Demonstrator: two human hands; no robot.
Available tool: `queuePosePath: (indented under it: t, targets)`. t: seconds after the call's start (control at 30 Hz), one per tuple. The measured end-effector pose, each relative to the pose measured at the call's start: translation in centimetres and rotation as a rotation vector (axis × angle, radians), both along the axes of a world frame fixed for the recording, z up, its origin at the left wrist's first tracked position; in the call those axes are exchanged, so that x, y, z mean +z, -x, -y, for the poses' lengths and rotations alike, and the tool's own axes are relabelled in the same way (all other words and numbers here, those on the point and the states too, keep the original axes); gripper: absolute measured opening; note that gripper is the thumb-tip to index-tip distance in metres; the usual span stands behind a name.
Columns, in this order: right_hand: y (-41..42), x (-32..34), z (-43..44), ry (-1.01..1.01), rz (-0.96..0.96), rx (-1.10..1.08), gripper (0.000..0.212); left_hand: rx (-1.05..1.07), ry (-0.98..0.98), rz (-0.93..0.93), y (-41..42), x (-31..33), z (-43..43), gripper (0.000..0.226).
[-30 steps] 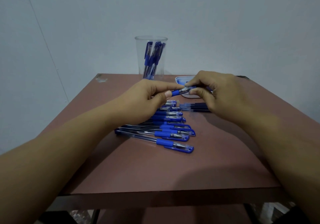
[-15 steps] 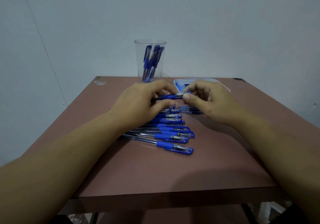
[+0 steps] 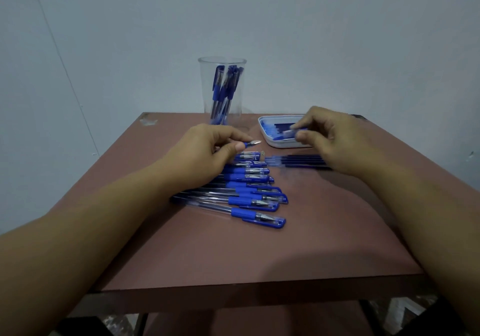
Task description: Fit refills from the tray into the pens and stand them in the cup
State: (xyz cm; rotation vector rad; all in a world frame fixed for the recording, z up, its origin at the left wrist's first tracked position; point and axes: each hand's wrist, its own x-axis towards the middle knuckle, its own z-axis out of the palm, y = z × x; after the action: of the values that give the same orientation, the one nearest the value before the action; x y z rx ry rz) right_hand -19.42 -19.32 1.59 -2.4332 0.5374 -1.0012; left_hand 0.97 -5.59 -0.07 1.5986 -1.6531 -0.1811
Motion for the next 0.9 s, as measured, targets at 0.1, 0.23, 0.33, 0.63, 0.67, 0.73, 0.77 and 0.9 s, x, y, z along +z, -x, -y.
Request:
queuePosePath:
  t: [0.1, 0.23, 0.33, 0.63, 0.67, 0.73, 0.77, 0.9]
  targets:
    - [0.3, 0.1, 0.1, -0.030, -0.035, -0.003, 0.007, 0.020, 0.051, -0.016, -0.3, 0.2, -0.1, 0.018]
    - [-0.3, -0.1, -0.2, 0.024, -0.134, 0.008, 0.004, 0.050, 0.093, 0.116, 0.5, 0.2, 0.4, 0.013]
    - [0.7, 0.1, 0.1, 0.008, -0.249, 0.042, 0.006, 0.040, 0.127, 0.121, -0.2, 0.2, 0.0, 0.012]
    - [1.5, 0.3, -0.3, -0.028, -0.491, 0.133, 0.032, -0.045, 0.159, 0.072, -0.9, 0.6, -0.6, 0.020]
    - [1.6, 0.2, -0.2, -0.017, -0.511, 0.136, 0.027, -0.044, 0.163, 0.080, -1.0, 0.5, -0.6, 0.019]
    - [1.6, 0.1, 0.0, 0.017, -0.498, 0.142, 0.014, -0.036, 0.156, 0.086, -1.3, 0.4, -0.6, 0.020]
    - [1.6, -0.1, 0.1, 0.038, -0.453, 0.138, 0.013, -0.035, 0.145, 0.092, -1.4, 0.4, -0.7, 0.022]
    - [0.5, -0.6, -0.5, 0.134, -0.158, 0.078, 0.018, -0.060, 0.096, 0.160, -1.3, 0.5, -0.7, 0.029]
